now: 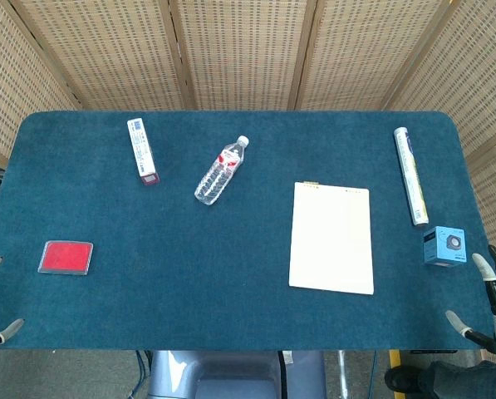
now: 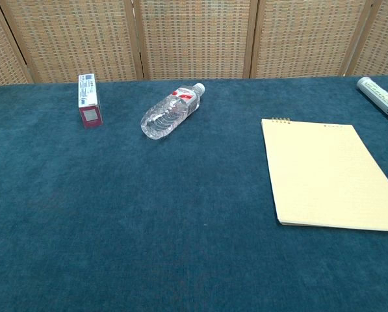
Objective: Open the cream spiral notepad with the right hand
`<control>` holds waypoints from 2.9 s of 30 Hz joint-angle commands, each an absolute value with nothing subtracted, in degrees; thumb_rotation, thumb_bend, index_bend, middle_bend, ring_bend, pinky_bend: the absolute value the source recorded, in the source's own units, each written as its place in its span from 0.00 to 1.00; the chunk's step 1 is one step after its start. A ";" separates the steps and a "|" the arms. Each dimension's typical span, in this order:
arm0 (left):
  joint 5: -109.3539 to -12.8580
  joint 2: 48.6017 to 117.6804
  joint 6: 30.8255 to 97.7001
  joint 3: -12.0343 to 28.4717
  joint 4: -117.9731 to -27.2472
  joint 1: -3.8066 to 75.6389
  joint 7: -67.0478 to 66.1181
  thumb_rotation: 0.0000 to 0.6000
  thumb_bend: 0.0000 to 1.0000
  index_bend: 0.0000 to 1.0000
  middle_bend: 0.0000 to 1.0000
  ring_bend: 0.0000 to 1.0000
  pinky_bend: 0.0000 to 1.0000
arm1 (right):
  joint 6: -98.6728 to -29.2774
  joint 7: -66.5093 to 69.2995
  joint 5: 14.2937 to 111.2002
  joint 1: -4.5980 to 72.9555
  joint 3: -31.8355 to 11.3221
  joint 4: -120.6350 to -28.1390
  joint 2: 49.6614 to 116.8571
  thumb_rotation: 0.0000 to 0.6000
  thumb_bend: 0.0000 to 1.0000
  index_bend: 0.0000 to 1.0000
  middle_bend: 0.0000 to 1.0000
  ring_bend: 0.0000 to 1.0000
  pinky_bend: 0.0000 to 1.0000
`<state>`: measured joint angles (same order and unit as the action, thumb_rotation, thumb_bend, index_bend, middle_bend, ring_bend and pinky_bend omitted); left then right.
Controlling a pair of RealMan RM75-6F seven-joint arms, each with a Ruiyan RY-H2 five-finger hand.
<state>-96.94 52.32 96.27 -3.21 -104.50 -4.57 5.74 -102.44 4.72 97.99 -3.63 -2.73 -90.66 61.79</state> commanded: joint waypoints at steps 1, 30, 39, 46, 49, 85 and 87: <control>-97.07 52.31 96.48 -3.23 -104.33 -4.67 5.97 1.00 0.00 0.00 0.00 0.00 0.00 | -102.25 4.49 98.09 -3.59 -2.62 -90.62 61.86 1.00 0.00 0.00 0.00 0.00 0.00; -92.79 52.73 92.39 -1.53 -106.34 -2.71 2.93 1.00 0.00 0.00 0.00 0.00 0.00 | -76.20 3.05 109.34 16.72 0.64 -73.36 75.02 1.00 0.33 0.10 0.00 0.00 0.00; -92.18 52.55 92.21 -1.33 -106.52 -2.64 3.15 1.00 0.00 0.00 0.00 0.00 0.00 | -71.81 -0.74 106.51 19.19 1.04 -69.70 78.64 1.00 0.47 0.10 0.00 0.00 0.00; -92.29 52.55 91.82 -1.46 -106.68 -2.48 2.71 1.00 0.00 0.00 0.00 0.00 0.00 | -70.57 -0.93 105.10 19.44 2.82 -66.30 80.06 1.00 0.47 0.10 0.00 0.00 0.00; -92.26 52.62 91.79 -1.45 -106.74 -2.47 2.49 1.00 0.00 0.00 0.00 0.00 0.00 | -70.68 -0.75 105.03 19.40 3.66 -64.61 80.86 1.00 0.47 0.10 0.00 0.00 0.00; -91.68 52.84 91.49 -1.24 -107.00 -2.30 2.02 1.00 0.00 0.00 0.00 0.00 0.00 | -73.76 2.32 101.08 19.86 4.87 -48.86 91.14 1.00 0.49 0.10 0.00 0.00 0.00; -91.73 52.85 91.45 -1.26 -106.98 -2.28 2.02 1.00 0.00 0.00 0.00 0.00 0.00 | -73.95 2.46 100.67 20.02 4.59 -48.84 91.30 1.00 0.49 0.10 0.00 0.00 0.00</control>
<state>-91.73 52.84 91.46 -1.26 -106.98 -2.28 2.03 -73.90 2.41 100.75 19.96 4.67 -48.85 91.25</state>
